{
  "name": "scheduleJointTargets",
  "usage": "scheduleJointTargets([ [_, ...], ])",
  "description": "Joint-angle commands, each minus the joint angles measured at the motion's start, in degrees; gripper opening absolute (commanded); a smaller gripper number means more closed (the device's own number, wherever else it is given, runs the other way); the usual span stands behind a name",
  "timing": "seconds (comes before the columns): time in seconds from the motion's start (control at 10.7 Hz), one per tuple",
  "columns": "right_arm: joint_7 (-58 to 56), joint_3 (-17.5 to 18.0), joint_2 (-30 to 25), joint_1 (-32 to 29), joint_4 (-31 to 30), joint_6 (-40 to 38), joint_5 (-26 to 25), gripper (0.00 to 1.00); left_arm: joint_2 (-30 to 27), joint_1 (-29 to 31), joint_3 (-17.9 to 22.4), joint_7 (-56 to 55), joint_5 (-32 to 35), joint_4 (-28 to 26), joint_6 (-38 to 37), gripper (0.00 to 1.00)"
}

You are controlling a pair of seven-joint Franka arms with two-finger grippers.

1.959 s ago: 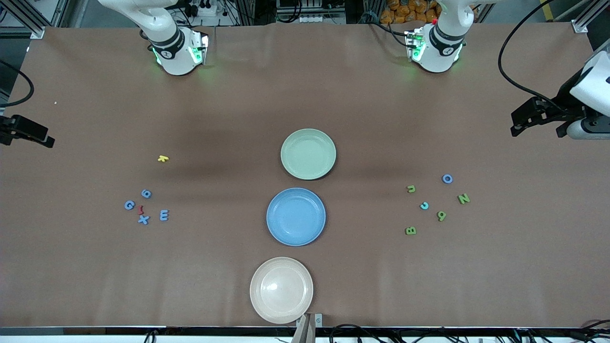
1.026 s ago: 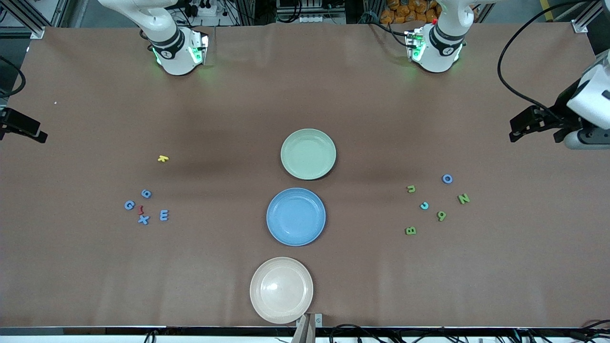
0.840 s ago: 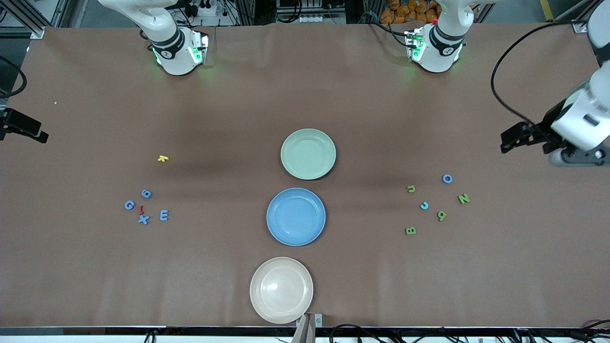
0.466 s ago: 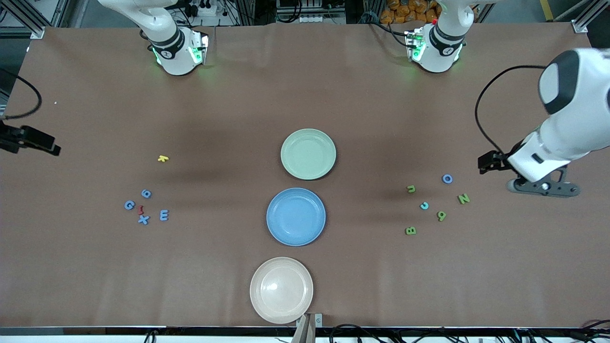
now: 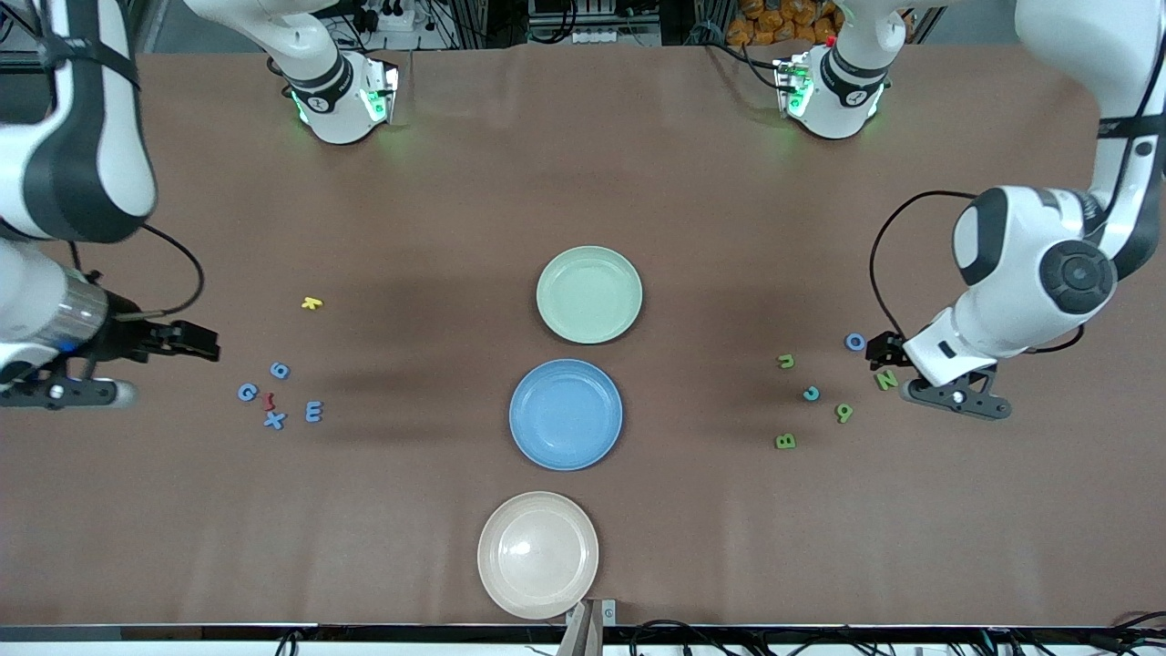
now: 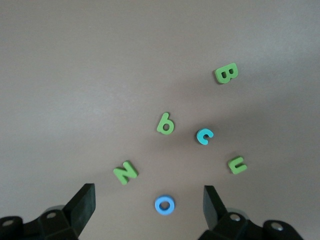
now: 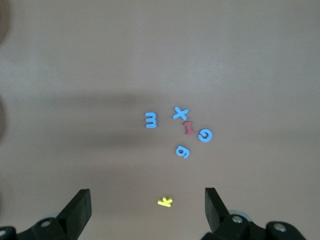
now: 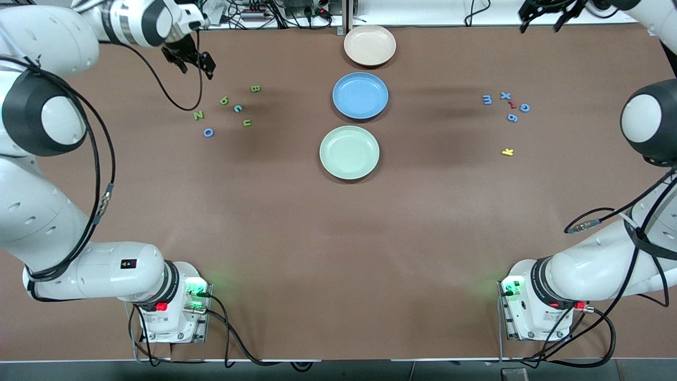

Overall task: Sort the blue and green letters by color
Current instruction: 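Lower the right gripper onto blue 3 while the left gripper lowers to green b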

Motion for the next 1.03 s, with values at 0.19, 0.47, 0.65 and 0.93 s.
scheduleJointTargets([
  [0.19, 0.36, 2.21, 3.89, -0.44, -6.67, 10.07, 2.38, 1.0, 6.96, 0.26, 0.08, 12.75, 1.53, -1.21, 8.01, 0.95],
  [0.47, 0.54, 2.83, 3.81, -2.81, -15.38, 17.58, 2.3, 1.0, 9.95, 0.18, 0.08, 14.8, 5.75, -0.33, 11.44, 0.94],
  [0.65, 0.28, 2.92, 5.29, -3.87, -15.84, 18.11, 2.12, 1.0, 11.71, 0.27, 0.08, 14.8, 5.75, -0.25, 13.55, 0.92],
  [0.93, -0.43, 4.15, 8.8, -4.48, -15.67, 21.88, 2.03, 1.0, 13.56, 0.53, 0.08, 14.8, 5.66, 0.02, 15.76, 0.88],
])
